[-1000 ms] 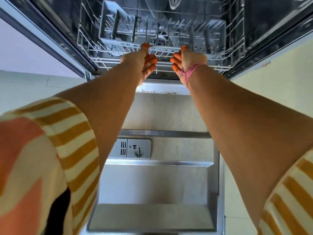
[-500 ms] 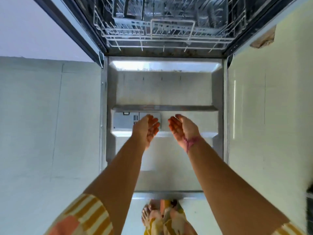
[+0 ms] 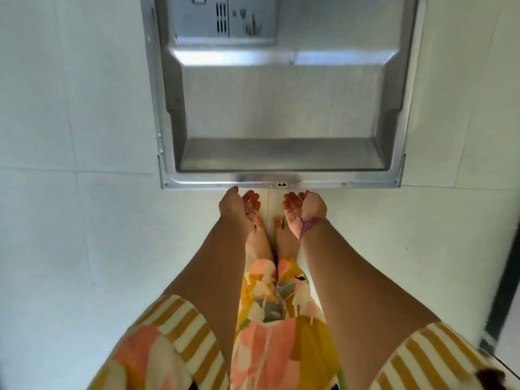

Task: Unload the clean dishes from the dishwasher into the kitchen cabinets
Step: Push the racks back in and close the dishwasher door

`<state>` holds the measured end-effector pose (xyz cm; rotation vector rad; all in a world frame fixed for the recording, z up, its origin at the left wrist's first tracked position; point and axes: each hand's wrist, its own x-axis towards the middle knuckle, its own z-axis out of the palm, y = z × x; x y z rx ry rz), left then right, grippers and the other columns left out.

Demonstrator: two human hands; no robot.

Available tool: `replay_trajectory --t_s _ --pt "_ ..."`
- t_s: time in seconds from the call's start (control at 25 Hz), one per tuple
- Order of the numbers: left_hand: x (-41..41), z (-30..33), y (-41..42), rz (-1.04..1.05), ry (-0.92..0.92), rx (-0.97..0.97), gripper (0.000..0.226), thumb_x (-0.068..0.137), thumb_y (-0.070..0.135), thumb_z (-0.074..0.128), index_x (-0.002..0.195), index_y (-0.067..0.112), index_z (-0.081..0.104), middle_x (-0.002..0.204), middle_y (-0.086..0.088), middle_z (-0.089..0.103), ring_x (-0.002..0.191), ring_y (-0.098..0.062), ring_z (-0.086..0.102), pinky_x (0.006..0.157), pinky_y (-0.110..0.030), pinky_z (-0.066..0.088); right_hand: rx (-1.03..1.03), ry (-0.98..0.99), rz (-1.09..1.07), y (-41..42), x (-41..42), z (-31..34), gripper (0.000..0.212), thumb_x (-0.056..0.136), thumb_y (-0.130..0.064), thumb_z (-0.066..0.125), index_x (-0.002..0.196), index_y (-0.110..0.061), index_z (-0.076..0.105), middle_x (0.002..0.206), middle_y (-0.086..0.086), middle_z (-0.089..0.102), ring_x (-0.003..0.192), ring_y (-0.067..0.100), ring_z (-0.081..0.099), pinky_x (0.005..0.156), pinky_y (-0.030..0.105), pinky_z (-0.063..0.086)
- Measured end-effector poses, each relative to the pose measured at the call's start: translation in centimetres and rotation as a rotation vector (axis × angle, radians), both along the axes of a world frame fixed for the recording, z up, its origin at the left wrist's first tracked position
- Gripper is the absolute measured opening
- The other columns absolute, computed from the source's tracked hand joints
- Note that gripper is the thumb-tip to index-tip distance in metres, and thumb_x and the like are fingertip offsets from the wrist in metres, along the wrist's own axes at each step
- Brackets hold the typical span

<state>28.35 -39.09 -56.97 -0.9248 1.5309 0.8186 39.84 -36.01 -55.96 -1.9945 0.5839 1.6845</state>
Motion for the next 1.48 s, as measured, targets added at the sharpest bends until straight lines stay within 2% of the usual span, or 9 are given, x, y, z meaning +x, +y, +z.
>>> replay_trajectory --t_s 0.08,0.16,0.24,0.52,0.8,1.0,1.2,1.32,1.48 --pt "1.0 -2.9 -1.3 0.074 -0.029 -0.01 0.034 0.101 0.032 0.032 0.085 0.006 0.046 0.081 -0.012 0.057 0.068 -0.017 0.051 0.06 -0.018 0.036 -0.03 -0.022 0.044 -1.9 1.1 -2.7 0.041 0.102 -0.023 0.024 0.127 -0.003 0.05 0.147 0.015 0.042 0.136 0.027 0.041 0.112 0.036 0.033" --pt "2.1 -6.2 -2.2 0.172 -0.005 0.064 0.044 0.102 0.034 0.024 0.123 0.005 0.048 0.117 -0.017 0.058 0.105 -0.024 0.059 0.088 -0.028 0.045 -0.006 -0.033 -0.003 -2.9 1.7 -6.0 0.051 0.103 -0.03 0.022 0.142 -0.001 0.037 0.148 0.013 0.04 0.137 0.026 0.039 0.111 0.035 0.032" --pt "2.7 -9.0 -2.2 0.252 0.038 0.137 0.052 0.102 0.036 0.019 0.141 0.007 0.037 0.138 -0.014 0.05 0.129 -0.03 0.048 0.109 -0.042 0.035 0.077 -0.017 -0.187 -2.7 1.7 -8.9 0.054 0.102 -0.037 0.023 0.14 -0.003 0.04 0.139 0.013 0.051 0.129 0.026 0.049 0.11 0.034 0.035" --pt "2.4 -7.9 -1.3 0.449 0.064 0.216 0.044 0.099 0.028 0.027 0.103 0.002 0.062 0.092 -0.013 0.066 0.088 -0.029 0.065 0.096 -0.041 0.05 0.214 0.077 -0.431 -1.6 1.1 -7.2 0.055 0.099 -0.043 0.034 0.141 -0.006 0.039 0.137 0.015 0.048 0.122 0.03 0.051 0.101 0.037 0.044" --pt "2.7 8.1 0.3 0.432 0.097 0.274 0.038 0.096 0.04 0.042 0.099 0.009 0.064 0.086 -0.007 0.069 0.079 -0.024 0.066 0.089 -0.035 0.055 0.321 0.051 -0.481 -0.5 0.1 7.2 0.049 0.089 -0.049 0.049 0.116 -0.009 0.061 0.091 0.007 0.063 0.08 0.021 0.061 0.075 0.032 0.054" --pt "1.2 23.9 5.2 0.358 0.123 0.362 0.041 0.099 0.041 0.039 0.112 0.008 0.06 0.092 -0.007 0.064 0.081 -0.022 0.063 0.093 -0.034 0.053 0.459 0.084 -0.323 3.8 -0.8 23.5 0.044 0.093 -0.041 0.055 0.121 -0.007 0.059 0.111 0.013 0.066 0.103 0.026 0.064 0.09 0.036 0.054" --pt "-1.4 36.8 11.1 0.222 0.121 0.562 0.049 0.102 0.039 0.037 0.124 -0.001 0.054 0.11 -0.012 0.066 0.098 -0.024 0.065 0.096 -0.033 0.051 0.642 0.109 -0.114 10.9 -1.6 35.9 0.024 0.096 -0.021 0.055 0.106 0.0 0.062 0.094 0.012 0.066 0.099 0.026 0.062 0.1 0.038 0.048" --pt "-3.4 42.5 15.1 0.132 0.096 0.67 0.05 0.096 0.037 0.052 0.129 0.0 0.052 0.117 -0.015 0.065 0.095 -0.024 0.067 0.079 -0.03 0.057 0.657 0.093 -0.049 15.0 -2.2 40.6 0.032 0.097 -0.014 0.053 0.12 0.008 0.055 0.107 0.021 0.064 0.11 0.033 0.061 0.102 0.042 0.046" --pt "-4.7 46.3 19.8 0.0 0.122 0.651 0.061 0.089 0.036 0.064 0.138 0.008 0.043 0.129 -0.015 0.057 0.112 -0.028 0.06 0.101 -0.035 0.048 0.67 0.096 -0.022 19.0 -2.4 43.7 0.021 0.096 -0.01 0.055 0.106 0.008 0.057 0.119 0.029 0.06 0.111 0.038 0.061 0.094 0.043 0.051"
